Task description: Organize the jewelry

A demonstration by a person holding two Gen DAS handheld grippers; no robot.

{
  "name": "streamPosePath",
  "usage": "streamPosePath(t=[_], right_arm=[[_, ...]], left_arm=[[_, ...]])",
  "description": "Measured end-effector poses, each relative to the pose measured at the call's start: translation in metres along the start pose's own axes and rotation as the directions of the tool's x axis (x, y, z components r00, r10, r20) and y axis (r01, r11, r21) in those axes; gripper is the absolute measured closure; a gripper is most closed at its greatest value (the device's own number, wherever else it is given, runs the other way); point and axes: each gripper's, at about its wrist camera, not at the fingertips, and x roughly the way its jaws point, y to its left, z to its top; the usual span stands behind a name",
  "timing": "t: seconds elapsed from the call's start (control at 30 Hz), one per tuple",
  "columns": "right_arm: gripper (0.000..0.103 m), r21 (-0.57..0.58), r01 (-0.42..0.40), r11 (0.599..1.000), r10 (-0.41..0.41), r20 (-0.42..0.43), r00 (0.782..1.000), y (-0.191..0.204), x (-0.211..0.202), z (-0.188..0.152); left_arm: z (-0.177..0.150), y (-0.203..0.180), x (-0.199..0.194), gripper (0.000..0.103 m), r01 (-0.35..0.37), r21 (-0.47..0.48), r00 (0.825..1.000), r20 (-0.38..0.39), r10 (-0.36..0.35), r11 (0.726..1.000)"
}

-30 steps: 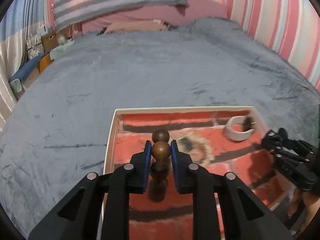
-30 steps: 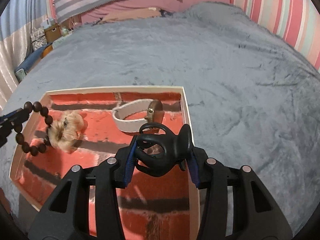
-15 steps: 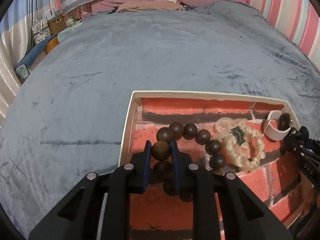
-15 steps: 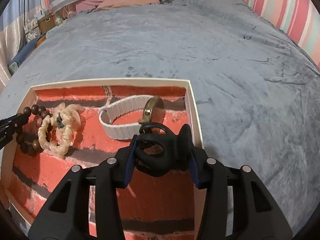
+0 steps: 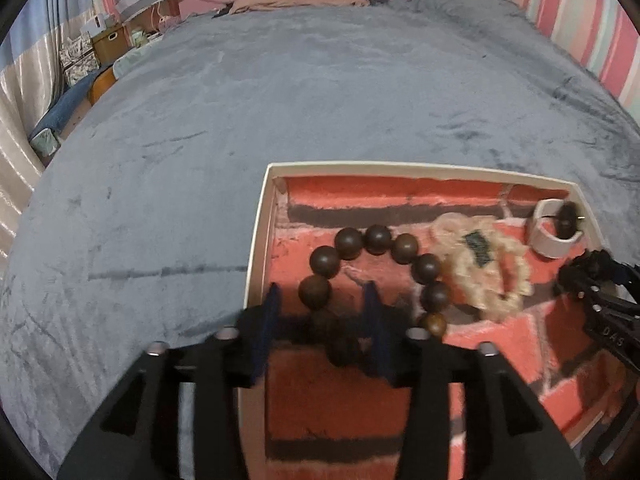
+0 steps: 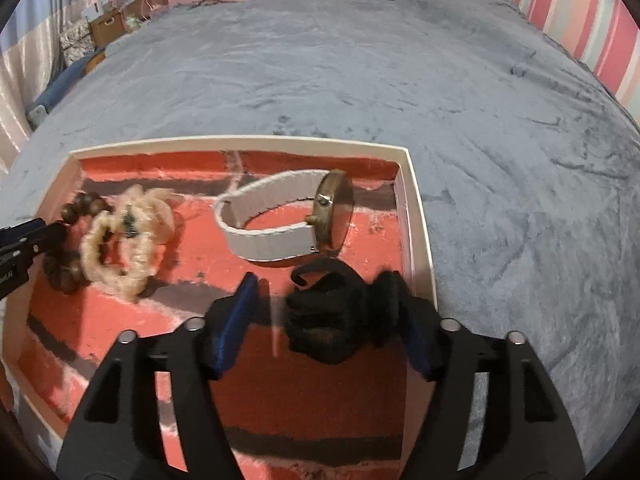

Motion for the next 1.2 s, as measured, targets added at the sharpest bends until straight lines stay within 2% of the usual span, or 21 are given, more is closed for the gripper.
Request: streamPosePath(t=[0.03, 0.1, 0.17, 0.23, 0.27, 0.33, 0.43, 0.63, 0.73, 0.87, 1.0, 1.2], right_arm=[[0.028, 0.003, -0.006, 1.0, 0.006, 0.005, 1.0, 0.0, -0.004, 0.0], [0.023, 0.001, -0.013, 1.0, 0.013, 0.027, 1.0, -0.002, -0.017, 0.0], [0.016, -0.002, -0.035, 0.999, 0.035, 0.05, 0.998, -0.005, -0.032, 0.0], [0.007, -0.001, -0.042, 0.999, 0.042, 0.092, 0.995, -0.011, -0.055, -0.002], [0.004, 0.001, -0.036, 0.999, 0.036, 0.124, 0.992, -0.014, -0.07, -0.005], [0.004, 0.003, -0.034, 0.999, 0.033, 0.159, 0.987, -0.02, -0.091, -0.01], [0.004, 0.01, -0.035, 0.999, 0.032, 0.193, 0.981, -0.028, -0.12, -0.023], [0.004, 0.033, -0.028, 0.999, 0.018, 0.28, 0.96, -0.039, -0.174, -0.062], [0.004, 0.034, -0.032, 0.999, 0.02, 0.306, 0.952, -0.039, -0.194, -0.086], [0.004, 0.01, 0.01, 1.0, -0.013, 0.344, 0.939, -0.031, -0.215, -0.118], [0.004, 0.001, 0.027, 1.0, -0.026, 0.363, 0.931, -0.022, -0.233, -0.149], [0.004, -0.018, 0.015, 1.0, -0.007, 0.369, 0.929, -0.011, -0.245, -0.186]], left_arm=[[-0.001, -0.001, -0.009, 0.042, -0.003, 0.007, 1.0, 0.018, 0.002, 1.0], [-0.002, -0.002, -0.023, 0.041, 0.001, 0.015, 0.999, 0.037, -0.001, 1.0], [-0.007, 0.0, -0.044, 0.034, 0.018, 0.011, 0.998, 0.059, -0.019, 1.0], [-0.013, 0.005, -0.067, 0.021, 0.029, 0.003, 0.995, 0.099, -0.029, 1.0], [-0.018, 0.008, -0.081, 0.019, 0.033, 0.0, 0.991, 0.127, -0.033, 0.999], [-0.027, 0.014, -0.108, 0.013, 0.039, -0.004, 0.983, 0.178, -0.037, 0.999], [-0.047, 0.024, -0.15, 0.009, 0.028, -0.023, 0.963, 0.27, -0.021, 0.999], [-0.097, 0.036, -0.214, 0.008, 0.007, -0.021, 0.932, 0.362, 0.001, 1.0], [-0.12, 0.04, -0.235, 0.008, 0.004, -0.029, 0.921, 0.389, 0.007, 1.0], [-0.156, 0.04, -0.258, 0.008, 0.003, -0.038, 0.908, 0.419, 0.013, 0.999], [-0.185, 0.04, -0.27, 0.008, -0.016, -0.039, 0.907, 0.421, 0.031, 0.999], [-0.226, 0.05, -0.275, 0.008, 0.026, -0.064, 0.914, 0.407, 0.002, 0.998]])
